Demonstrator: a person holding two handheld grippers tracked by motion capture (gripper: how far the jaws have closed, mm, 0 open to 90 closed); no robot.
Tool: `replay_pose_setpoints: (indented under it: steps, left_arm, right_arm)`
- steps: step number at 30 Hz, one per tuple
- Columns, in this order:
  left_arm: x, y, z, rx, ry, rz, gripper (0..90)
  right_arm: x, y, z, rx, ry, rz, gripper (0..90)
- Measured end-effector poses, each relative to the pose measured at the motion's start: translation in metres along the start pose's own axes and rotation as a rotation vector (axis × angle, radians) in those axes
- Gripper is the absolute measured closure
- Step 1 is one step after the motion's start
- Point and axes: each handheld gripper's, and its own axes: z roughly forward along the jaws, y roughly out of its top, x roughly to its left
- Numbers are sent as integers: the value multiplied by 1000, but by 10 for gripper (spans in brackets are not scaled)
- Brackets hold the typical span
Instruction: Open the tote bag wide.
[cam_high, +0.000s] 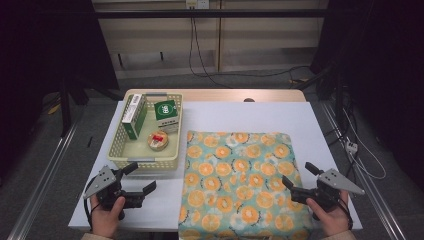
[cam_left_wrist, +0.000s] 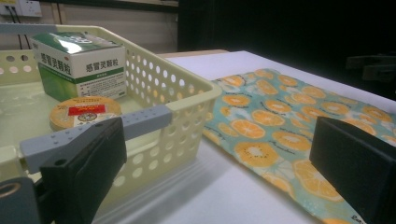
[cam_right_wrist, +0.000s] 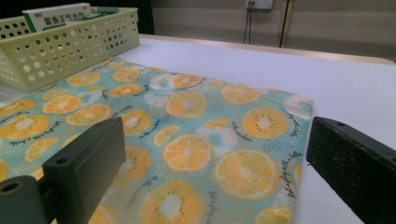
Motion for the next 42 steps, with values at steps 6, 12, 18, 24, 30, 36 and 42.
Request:
replay_pose_setpoints:
  steps: [6,12,18,24,30,36,42]
  left_arm:
    - [-1,0,1,12,0,12,37]
    - [-2,-1,-1,9,-5,6,37]
    - [-2,-1,0,8,-15,1,37]
    - [-3,0,0,5,-17,6,40]
    - [-1,-2,1,18,-24,-5,41]
    - [-3,-1,1,14,-26,1,41]
    - [-3,-1,1,11,-27,-4,42]
  right_arm:
    - [-10,16,22,108,-26,-37,58]
    - [-22,29,53,177,-14,-18,74]
    - [-34,31,74,238,-42,-16,84]
    - [-53,27,97,316,-78,6,102]
    - [-61,25,107,336,-88,13,150]
    - [-66,21,115,379,-89,18,213]
    - [-62,21,120,432,-82,-21,289]
